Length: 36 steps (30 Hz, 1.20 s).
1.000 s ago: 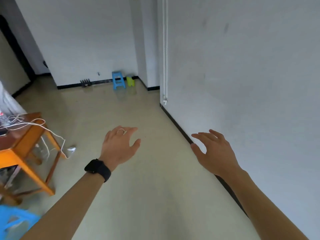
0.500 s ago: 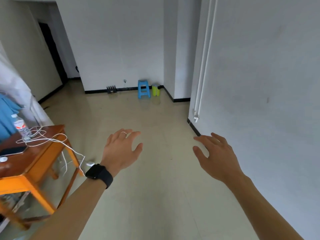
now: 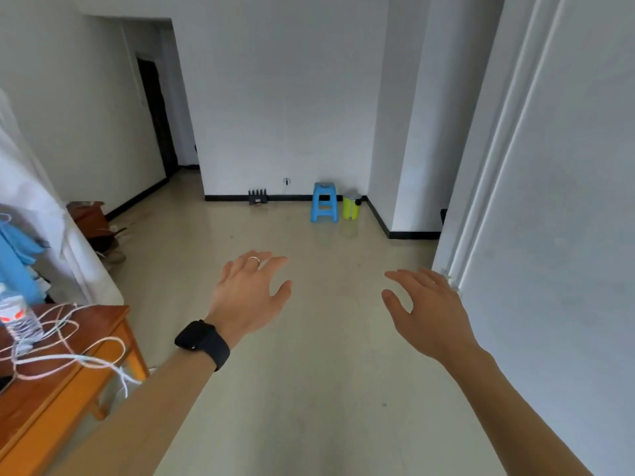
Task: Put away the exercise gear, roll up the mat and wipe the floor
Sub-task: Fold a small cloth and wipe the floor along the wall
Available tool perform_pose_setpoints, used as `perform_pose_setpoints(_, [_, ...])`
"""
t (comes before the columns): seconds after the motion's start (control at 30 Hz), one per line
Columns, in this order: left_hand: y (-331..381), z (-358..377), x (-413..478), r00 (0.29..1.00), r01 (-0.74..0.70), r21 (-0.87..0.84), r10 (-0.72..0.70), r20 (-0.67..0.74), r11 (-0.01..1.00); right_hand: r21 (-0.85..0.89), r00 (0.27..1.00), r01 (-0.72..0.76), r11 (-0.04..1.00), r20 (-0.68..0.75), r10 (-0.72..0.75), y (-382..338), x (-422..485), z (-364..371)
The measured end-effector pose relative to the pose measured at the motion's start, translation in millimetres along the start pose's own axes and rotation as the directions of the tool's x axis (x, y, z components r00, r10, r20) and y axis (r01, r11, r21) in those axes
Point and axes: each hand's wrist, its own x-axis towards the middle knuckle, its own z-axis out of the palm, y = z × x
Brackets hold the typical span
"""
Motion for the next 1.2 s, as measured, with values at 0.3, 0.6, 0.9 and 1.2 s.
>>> perform_pose_setpoints(0.3, [-138.2,80.1,282.5,0.999,-0.042,-0.035,0.043,0.010,0.999,-0.103,0.999,-0.028,0.994,0.036,0.032,-13.3,273.9,128.4])
perform_pose_setpoints(0.6, [-223.3,186.3,535.1,0.997,-0.056,-0.038,0.058,0.055,0.998,-0.108,0.998,-0.046,0.993,0.037,0.050,8.0,517.1,263.7])
perform_pose_setpoints(0.9, [-318.9,285.4,809.3,0.998,0.037,0.019,-0.037,0.040,0.999,0.003,0.999,-0.012,1.000,0.053,0.012,36.4,821.4,416.9])
perform_pose_setpoints(1.2, [-409.6,369.4,1071.3,0.999,0.049,0.019,-0.049,0.013,0.999,-0.001,0.998,0.034,0.999,0.057,-0.034,56.9,1093.4,545.0])
